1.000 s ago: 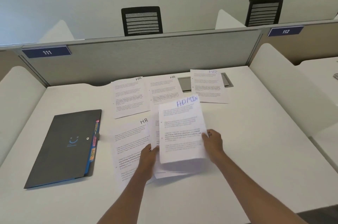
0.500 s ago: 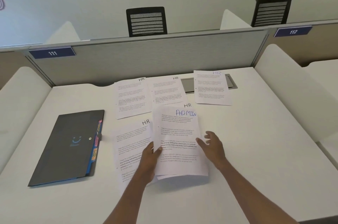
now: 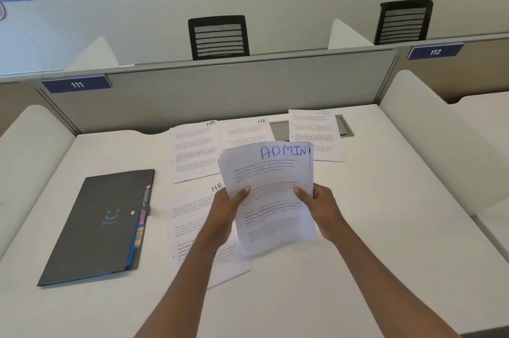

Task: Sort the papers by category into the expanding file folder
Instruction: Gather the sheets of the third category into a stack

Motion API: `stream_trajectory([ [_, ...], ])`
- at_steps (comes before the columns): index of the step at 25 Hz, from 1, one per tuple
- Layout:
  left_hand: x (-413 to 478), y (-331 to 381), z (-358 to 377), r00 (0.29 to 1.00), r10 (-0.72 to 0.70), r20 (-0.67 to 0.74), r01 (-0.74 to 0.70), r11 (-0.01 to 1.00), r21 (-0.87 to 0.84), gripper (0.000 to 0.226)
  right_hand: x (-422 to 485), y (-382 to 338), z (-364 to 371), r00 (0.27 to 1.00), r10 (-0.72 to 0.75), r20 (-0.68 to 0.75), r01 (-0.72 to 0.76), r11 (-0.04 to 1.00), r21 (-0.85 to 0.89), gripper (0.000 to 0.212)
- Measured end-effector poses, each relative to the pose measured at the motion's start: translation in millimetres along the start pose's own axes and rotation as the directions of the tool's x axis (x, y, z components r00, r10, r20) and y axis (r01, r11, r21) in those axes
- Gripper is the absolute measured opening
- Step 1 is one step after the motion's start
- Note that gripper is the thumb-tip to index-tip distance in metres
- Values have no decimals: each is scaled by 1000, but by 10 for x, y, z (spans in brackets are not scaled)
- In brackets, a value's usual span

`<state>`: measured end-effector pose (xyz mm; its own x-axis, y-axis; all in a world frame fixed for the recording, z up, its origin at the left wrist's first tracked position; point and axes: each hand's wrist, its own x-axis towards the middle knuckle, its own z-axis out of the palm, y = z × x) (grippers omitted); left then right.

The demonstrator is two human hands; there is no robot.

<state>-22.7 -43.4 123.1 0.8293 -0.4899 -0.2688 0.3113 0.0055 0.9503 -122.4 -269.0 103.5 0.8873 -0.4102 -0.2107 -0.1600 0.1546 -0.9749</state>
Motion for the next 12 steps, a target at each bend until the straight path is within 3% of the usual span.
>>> stream_trajectory([
  [3,43,77,76,997,76,7,-76,997,-9,30,-17,-18,50,997,-47,-67,49,998,36,26],
  [12,7,-72,209,995,90,-34,-89,996,30,32,-114,82,76,989,-35,-141,34,999,-10,19],
])
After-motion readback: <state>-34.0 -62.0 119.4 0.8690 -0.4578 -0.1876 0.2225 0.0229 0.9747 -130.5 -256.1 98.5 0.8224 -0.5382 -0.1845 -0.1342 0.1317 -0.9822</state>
